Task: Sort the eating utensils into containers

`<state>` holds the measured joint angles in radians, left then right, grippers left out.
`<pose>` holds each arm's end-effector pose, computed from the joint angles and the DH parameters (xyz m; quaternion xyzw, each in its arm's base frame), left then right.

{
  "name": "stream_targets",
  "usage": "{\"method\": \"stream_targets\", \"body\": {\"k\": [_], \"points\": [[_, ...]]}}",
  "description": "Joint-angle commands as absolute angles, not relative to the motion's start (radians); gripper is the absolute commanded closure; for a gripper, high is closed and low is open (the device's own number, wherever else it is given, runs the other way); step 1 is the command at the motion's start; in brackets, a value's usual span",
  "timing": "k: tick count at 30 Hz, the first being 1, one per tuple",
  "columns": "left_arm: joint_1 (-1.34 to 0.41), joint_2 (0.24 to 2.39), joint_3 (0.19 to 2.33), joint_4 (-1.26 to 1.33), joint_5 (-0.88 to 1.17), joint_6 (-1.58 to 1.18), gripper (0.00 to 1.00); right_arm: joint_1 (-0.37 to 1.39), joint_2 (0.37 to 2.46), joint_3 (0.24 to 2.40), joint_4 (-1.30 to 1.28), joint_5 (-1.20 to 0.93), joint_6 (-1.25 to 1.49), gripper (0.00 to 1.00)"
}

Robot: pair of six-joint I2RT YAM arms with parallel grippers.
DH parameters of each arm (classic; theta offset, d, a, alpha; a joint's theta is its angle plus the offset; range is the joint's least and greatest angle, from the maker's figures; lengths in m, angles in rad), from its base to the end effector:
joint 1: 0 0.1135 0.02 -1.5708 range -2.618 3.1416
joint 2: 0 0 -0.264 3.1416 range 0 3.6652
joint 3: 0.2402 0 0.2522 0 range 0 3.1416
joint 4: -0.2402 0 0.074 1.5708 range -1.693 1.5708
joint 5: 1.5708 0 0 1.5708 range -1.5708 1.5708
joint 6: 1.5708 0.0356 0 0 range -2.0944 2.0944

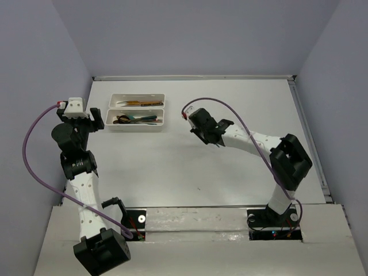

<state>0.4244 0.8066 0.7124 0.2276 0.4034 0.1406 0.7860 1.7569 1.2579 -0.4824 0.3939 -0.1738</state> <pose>0.1813 0.0666 0.3550 0.0580 0.6599 0.0789 0.7449 0.2726 0.2536 0.2196 -0.3828 0.8586 -0.0927 0.3280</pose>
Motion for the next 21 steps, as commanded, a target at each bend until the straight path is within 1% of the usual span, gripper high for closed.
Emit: {"method": "stream_targets", "body": {"k": [1,2,3,4,7,8,10,11,15,19,21], "points": [[0.434,0.784,0.710,0.273,0.413,0.138,0.19,0.796,1.821,1.478,-0.186,0.373,-0.290,1.00],[0.437,0.782,0.710,0.272,0.413,0.138,0.18,0.796,1.847,1.517,-0.104,0.347,-0.310,1.00],[0.439,0.782,0.710,0.273,0.413,0.138,0.18,0.796,1.879,1.566,-0.083,0.327,-0.325,1.00],[0.439,0.782,0.710,0.272,0.414,0.138,0.19,0.796,1.958,1.695,-0.075,0.313,-0.340,1.00],[0.446,0.784,0.710,0.272,0.414,0.140,0.18,0.796,2.100,1.926,-0.084,0.252,-0.365,1.00],[0.446,0.787,0.712,0.272,0.416,0.138,0.19,0.796,2.196,2.074,-0.089,0.239,-0.373,1.00],[0.449,0.790,0.709,0.273,0.417,0.138,0.18,0.796,2.290,2.216,-0.106,0.201,-0.400,1.00],[0.451,0.793,0.709,0.275,0.419,0.138,0.18,0.796,2.375,2.335,-0.107,0.168,-0.413,1.00],[0.453,0.799,0.707,0.276,0.417,0.138,0.19,0.796,2.534,2.515,-0.080,0.091,-0.472,1.00],[0.453,0.810,0.707,0.278,0.425,0.138,0.19,0.796,2.605,2.528,0.029,0.057,-0.506,1.00],[0.453,0.813,0.707,0.278,0.425,0.140,0.19,0.796,2.635,2.557,0.043,0.054,-0.514,1.00]]}}
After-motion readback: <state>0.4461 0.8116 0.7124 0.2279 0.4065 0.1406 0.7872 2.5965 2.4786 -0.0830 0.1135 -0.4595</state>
